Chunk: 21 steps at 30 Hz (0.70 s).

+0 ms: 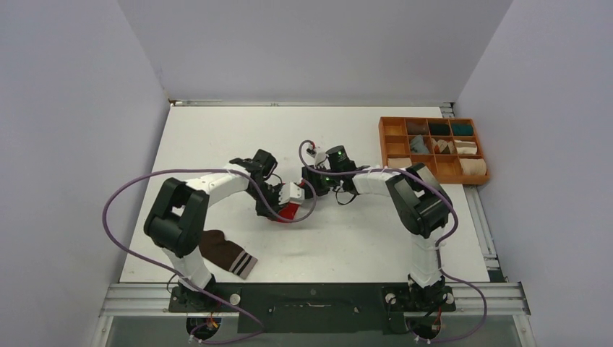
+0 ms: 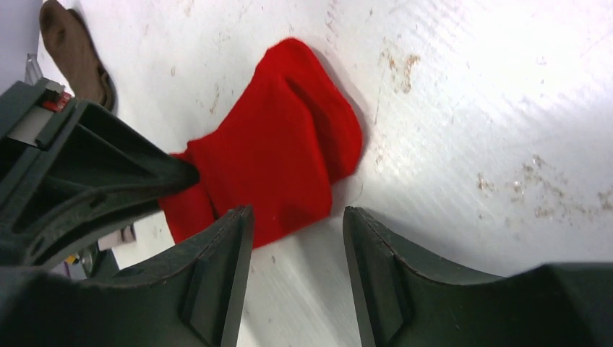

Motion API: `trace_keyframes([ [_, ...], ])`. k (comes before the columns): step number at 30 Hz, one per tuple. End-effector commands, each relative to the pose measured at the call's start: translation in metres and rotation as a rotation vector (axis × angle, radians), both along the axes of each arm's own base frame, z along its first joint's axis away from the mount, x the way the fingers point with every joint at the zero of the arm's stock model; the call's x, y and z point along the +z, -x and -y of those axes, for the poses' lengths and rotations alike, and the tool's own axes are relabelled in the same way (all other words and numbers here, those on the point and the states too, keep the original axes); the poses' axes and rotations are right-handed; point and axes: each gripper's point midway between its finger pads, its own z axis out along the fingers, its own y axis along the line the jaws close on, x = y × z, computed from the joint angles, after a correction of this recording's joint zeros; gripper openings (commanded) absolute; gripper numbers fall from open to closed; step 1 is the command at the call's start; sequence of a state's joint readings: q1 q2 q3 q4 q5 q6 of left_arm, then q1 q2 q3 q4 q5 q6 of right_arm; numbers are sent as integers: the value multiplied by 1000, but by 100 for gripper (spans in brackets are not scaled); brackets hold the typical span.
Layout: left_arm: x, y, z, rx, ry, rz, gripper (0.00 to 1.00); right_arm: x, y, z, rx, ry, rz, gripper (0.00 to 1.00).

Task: Roll the socks
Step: Roll the sock at the center of the board.

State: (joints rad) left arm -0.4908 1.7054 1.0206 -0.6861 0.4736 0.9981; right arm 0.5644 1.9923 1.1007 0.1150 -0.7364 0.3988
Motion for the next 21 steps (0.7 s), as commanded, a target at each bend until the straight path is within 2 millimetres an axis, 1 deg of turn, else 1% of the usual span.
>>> trace_keyframes([
  [1, -7, 45, -7, 82, -99, -366, 0, -15, -18, -10, -67, 32, 44, 50],
  [4, -3, 49, 1, 104, -80, -465, 0, -11, -19, -16, -58, 8, 52, 49],
  [5, -1, 51, 3, 103, -75, -488, 0, -11, -21, -15, -61, 11, 51, 46],
  [7, 3, 54, 6, 92, -60, -519, 0, -17, -21, -14, -58, 20, 39, 29],
  [8, 3, 54, 7, 86, -54, -519, 0, -19, -20, -16, -51, 20, 29, 23],
  [11, 2, 51, 6, 80, -53, -490, 0, -25, -21, -23, -31, 14, 18, 11],
  [13, 1, 50, 5, 73, -59, -479, 0, -25, -26, -27, -31, 10, 26, 8],
  [15, -1, 50, 4, 54, -65, -482, 0, -21, -36, -32, -40, 1, 53, 6],
  [18, -2, 55, 4, 30, -72, -524, 0, -12, -53, -38, -63, -5, 98, 5],
  [20, -3, 57, 4, 39, -74, -563, 0, -12, -59, -40, -70, -3, 108, 6],
  [21, -5, 55, 4, 59, -73, -577, 0, -13, -60, -40, -66, 1, 111, 8],
])
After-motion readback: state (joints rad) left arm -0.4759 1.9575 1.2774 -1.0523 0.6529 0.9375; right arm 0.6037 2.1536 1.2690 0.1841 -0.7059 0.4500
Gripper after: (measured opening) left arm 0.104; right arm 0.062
